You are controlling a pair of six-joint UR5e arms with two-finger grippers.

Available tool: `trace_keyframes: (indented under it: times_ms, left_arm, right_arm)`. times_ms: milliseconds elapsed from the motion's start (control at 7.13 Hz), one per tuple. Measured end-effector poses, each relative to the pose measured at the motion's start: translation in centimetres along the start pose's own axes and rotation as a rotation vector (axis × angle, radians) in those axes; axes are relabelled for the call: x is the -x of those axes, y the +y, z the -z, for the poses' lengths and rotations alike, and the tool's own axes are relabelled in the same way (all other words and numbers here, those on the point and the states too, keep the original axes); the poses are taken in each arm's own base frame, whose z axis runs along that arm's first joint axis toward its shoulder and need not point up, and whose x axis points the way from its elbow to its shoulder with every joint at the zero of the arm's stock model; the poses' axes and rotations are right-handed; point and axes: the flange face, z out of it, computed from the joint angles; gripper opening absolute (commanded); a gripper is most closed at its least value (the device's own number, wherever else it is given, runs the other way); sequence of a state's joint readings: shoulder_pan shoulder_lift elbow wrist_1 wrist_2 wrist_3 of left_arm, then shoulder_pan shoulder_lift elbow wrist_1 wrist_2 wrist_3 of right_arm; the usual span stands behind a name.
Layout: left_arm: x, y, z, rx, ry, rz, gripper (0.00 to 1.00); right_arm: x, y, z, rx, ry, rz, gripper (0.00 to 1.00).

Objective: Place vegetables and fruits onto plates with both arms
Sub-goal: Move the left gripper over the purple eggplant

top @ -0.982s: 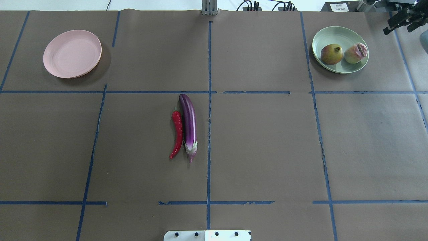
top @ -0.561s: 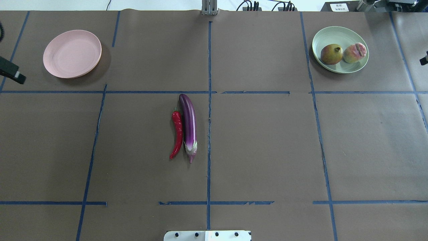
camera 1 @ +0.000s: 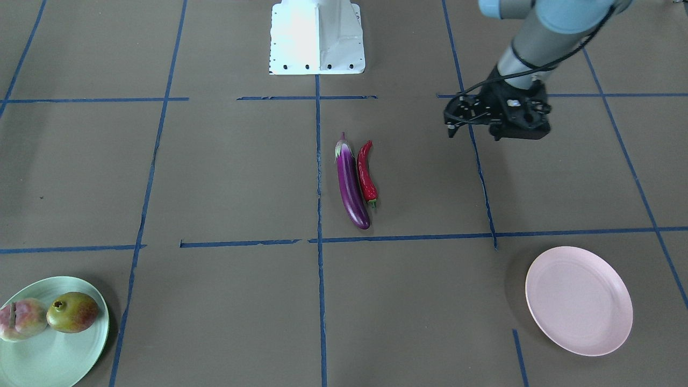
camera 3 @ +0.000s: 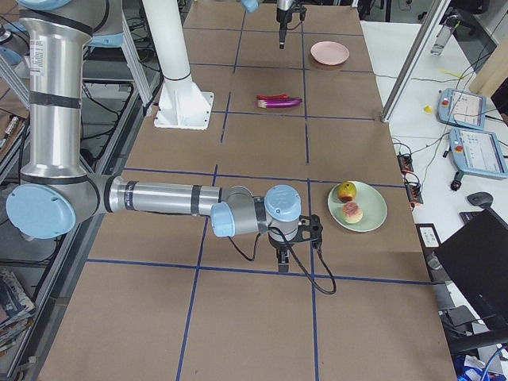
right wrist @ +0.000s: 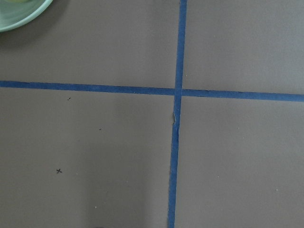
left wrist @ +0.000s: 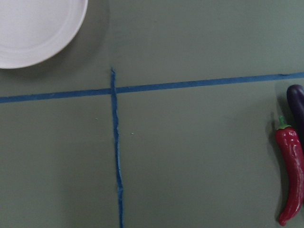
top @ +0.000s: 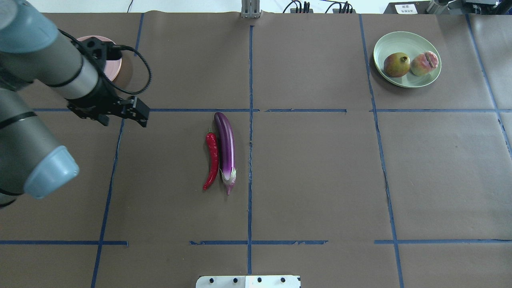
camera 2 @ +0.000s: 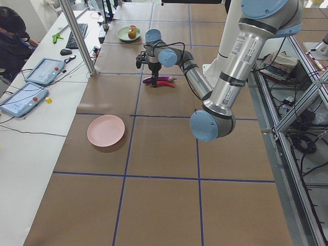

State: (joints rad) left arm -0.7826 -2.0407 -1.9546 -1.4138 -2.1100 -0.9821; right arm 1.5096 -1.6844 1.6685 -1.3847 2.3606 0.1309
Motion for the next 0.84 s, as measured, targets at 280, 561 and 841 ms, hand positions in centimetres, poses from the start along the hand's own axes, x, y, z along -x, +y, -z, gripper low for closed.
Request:
trace_keyframes:
  times_ms: [280,561,841]
  left_arm:
    - [-9.8,0.3,-5.1,-0.045,-0.005,0.115,0.94]
    - [-15.2,-0.4,-9.8,-0.076,0.000,0.175,0.91]
    - [-17.3,1.0,-12.6,-0.089,-0.021,0.174,0.82]
  right_arm:
    - [1.0,1.7,2.7,-0.008,0.076,-0.016,1.00]
    - [1.3,2.3,3.5,-0.015,0.098,-0.016,1.00]
    - [1.4,2.4,3.6,-0.016,0.100,-0.015,1.00]
